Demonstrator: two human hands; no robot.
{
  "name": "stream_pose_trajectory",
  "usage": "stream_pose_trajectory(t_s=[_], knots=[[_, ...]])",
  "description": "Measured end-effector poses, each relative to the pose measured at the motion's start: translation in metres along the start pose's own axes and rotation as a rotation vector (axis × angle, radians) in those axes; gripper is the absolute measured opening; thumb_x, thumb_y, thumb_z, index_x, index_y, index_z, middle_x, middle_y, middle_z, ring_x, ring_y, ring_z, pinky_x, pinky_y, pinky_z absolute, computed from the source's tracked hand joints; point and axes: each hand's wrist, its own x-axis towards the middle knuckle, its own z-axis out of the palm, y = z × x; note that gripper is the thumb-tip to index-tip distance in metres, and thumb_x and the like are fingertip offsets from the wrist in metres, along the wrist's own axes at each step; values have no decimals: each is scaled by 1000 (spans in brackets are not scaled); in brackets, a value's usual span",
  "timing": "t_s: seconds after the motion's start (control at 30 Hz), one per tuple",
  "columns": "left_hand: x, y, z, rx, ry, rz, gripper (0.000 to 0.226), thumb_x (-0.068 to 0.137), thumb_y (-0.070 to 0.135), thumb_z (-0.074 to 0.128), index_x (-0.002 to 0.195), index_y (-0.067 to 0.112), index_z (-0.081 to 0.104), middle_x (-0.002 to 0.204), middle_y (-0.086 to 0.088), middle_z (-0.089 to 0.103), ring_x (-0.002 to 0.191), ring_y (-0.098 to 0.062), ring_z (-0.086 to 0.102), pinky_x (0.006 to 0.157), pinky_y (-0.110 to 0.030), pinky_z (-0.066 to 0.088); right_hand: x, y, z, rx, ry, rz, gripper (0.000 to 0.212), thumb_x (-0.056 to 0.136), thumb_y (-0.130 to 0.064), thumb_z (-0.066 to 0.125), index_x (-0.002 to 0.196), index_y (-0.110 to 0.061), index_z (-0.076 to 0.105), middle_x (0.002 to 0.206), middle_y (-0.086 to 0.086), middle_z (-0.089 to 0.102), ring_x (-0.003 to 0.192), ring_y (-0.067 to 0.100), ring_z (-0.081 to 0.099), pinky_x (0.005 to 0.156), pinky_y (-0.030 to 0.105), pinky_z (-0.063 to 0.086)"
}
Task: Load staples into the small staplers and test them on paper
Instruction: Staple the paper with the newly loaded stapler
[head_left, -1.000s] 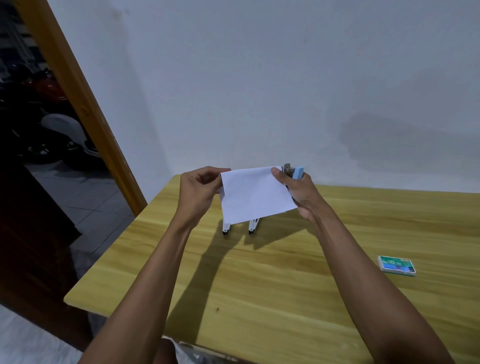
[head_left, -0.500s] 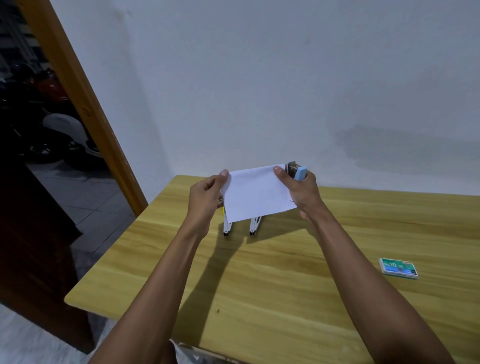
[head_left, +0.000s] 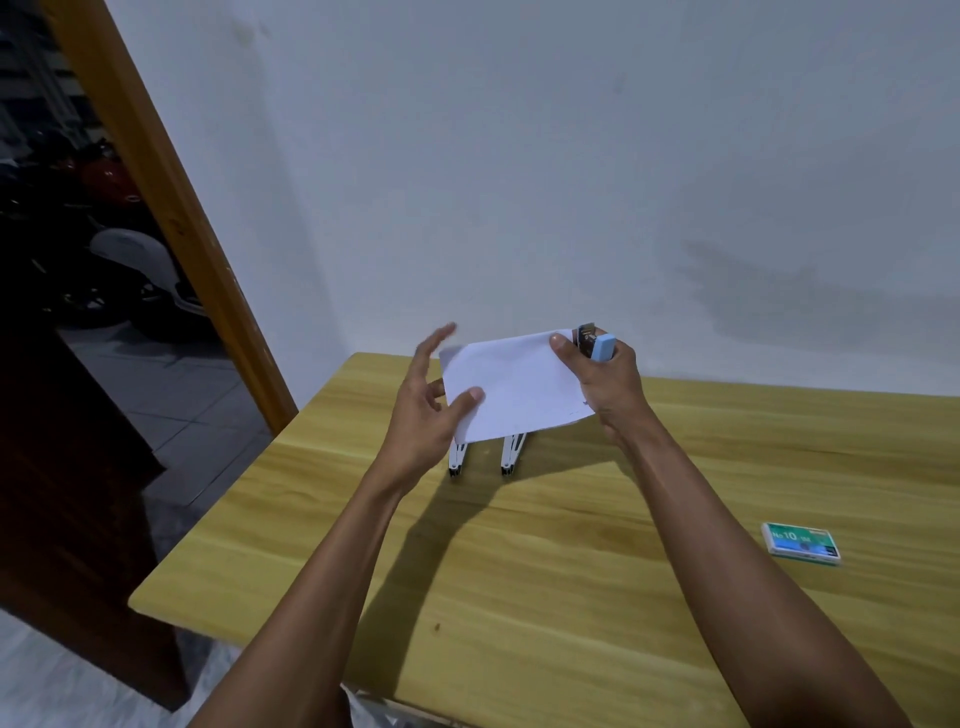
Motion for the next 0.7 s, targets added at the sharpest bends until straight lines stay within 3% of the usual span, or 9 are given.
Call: stream_pose_trajectory(t_s=[0.1,0.17,0.23,0.33,0.4,0.5,0.7], knots=[[1,-2,-2,0,-91,-53,31,90,9,69,119,21,70,115,5,73,100,-12,69,75,-20,55,1,3,1,-16,24,-8,19,86,-32,76,77,-20,64,66,-10,56,54,-1,51,50,15,41],[2,-4,-4,19,-135,-95,30,88,10,71,117,17,72,120,9,70,110,-7,66,82,-16,53,0,1,4,-30,38,1,20,84,-34,77,78,-20,65,68,-8,57,54,-1,52,50,16,41],[5,-4,-7,3,-79,-105,32,87,9,72,118,18,72,123,9,69,112,-4,64,87,-18,53,0,-1,3,-14,43,45,27,83,-43,76,80,-19,64,68,-5,57,54,5,50,48,20,39],[14,-1,-16,16,57,-86,32,87,10,72,118,20,72,122,11,68,117,-3,61,97,-26,52,4,-3,-3,146,-119,254,45,85,-62,62,90,-18,55,68,-2,50,55,12,42,48,26,33],[20,2,-20,28,124,-74,32,87,12,72,119,20,71,123,13,67,118,0,59,103,-28,49,4,0,-3,263,-273,373,49,91,-61,53,100,-13,54,76,3,54,59,15,46,51,28,39],[27,13,-22,-20,213,-63,36,82,14,77,117,19,71,119,14,69,116,-1,61,102,-28,49,-5,0,8,260,-422,387,56,93,-56,53,112,-4,59,82,6,57,64,15,48,52,25,44],[31,21,-12,66,332,-3,50,68,21,88,115,18,72,116,15,69,113,7,59,98,-20,47,-19,-8,27,340,-562,368,60,93,-60,50,118,-5,55,78,5,54,52,10,34,41,18,28]])
